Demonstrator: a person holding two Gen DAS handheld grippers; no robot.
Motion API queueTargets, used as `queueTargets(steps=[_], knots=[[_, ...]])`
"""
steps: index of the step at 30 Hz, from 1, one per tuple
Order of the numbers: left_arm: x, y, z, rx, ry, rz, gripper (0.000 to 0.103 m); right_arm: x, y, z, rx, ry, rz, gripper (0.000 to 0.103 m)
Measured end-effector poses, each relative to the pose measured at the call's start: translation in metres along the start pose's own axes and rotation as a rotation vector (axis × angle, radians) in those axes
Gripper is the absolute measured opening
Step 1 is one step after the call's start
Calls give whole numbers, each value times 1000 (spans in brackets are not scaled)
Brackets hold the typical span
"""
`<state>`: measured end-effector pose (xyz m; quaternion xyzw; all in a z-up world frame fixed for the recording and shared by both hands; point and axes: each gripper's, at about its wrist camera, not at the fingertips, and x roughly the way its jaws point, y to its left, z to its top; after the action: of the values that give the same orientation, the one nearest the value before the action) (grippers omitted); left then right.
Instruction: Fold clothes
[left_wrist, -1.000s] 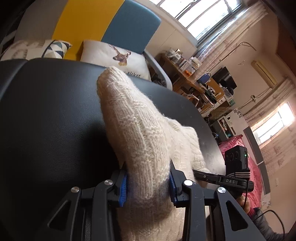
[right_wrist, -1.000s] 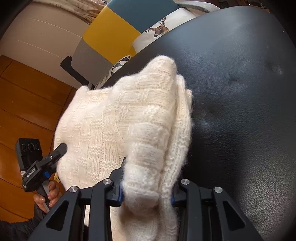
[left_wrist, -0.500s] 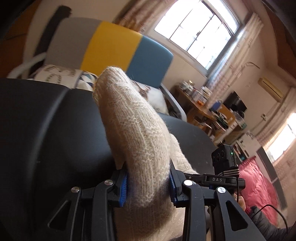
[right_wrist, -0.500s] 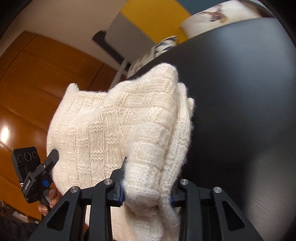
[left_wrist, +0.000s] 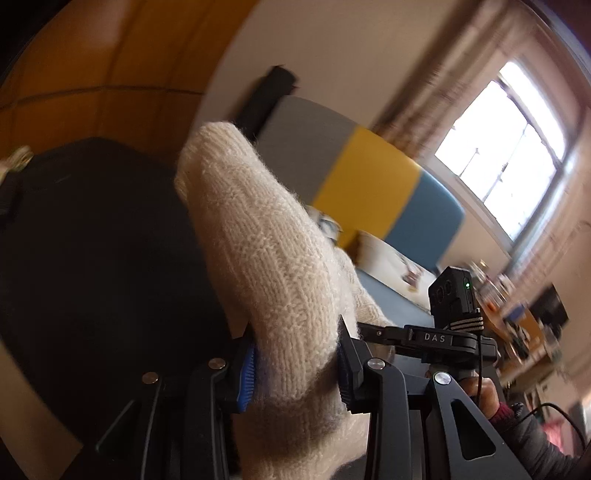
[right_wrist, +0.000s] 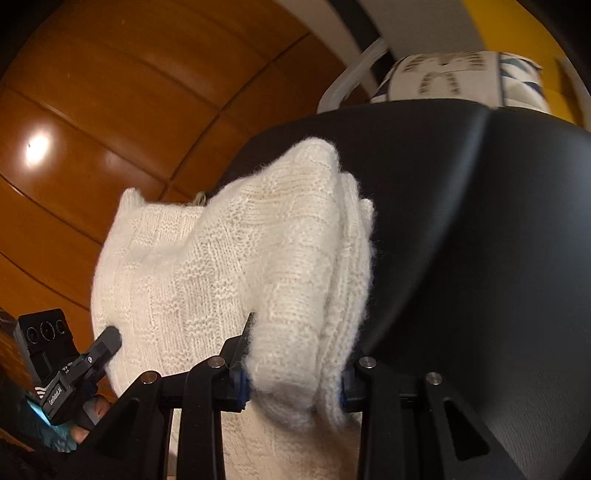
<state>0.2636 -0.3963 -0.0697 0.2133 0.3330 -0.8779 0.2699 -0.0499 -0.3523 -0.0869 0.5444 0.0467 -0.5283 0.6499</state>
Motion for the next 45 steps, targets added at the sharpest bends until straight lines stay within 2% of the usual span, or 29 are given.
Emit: queueTargets(steps=[5, 9, 12, 14, 17, 23, 26, 30, 33, 35, 40, 43, 45], knots=[[14, 59, 6, -102, 17, 95, 36, 60, 7, 38, -33, 89, -37, 31], [23, 100, 8, -227, 38, 141, 37, 79, 5, 54, -48, 125, -71, 31], [32, 117, 5, -275, 77, 161, 39, 82, 4, 48, -53, 140, -85, 35], [34, 121, 4, -286, 85, 163, 40, 76, 4, 32, -51, 139, -86, 39], [31, 124, 5, -303, 98, 158, 44, 67, 19, 8, -90, 131, -117, 39], [8, 119, 6, -323, 105, 167, 46, 39, 61, 15, -247, 32, -230, 39], [-12, 107, 8, -303, 53, 191, 46, 39, 91, 18, -338, 27, -176, 39], [-22, 92, 29, -226, -19, 204, 49, 69, 131, 17, -467, 83, -152, 39], [-8, 86, 46, -198, -32, 209, 49, 98, 139, 21, -510, 142, -181, 39], [10, 87, 55, -204, -9, 217, 49, 119, 136, 27, -514, 178, -230, 39], [58, 98, 60, -269, 85, 316, 49, 162, 108, 43, -432, 262, -315, 36], [76, 107, 55, -297, 136, 373, 49, 170, 98, 47, -408, 259, -316, 36], [82, 110, 49, -296, 155, 409, 50, 173, 101, 45, -438, 247, -330, 36]])
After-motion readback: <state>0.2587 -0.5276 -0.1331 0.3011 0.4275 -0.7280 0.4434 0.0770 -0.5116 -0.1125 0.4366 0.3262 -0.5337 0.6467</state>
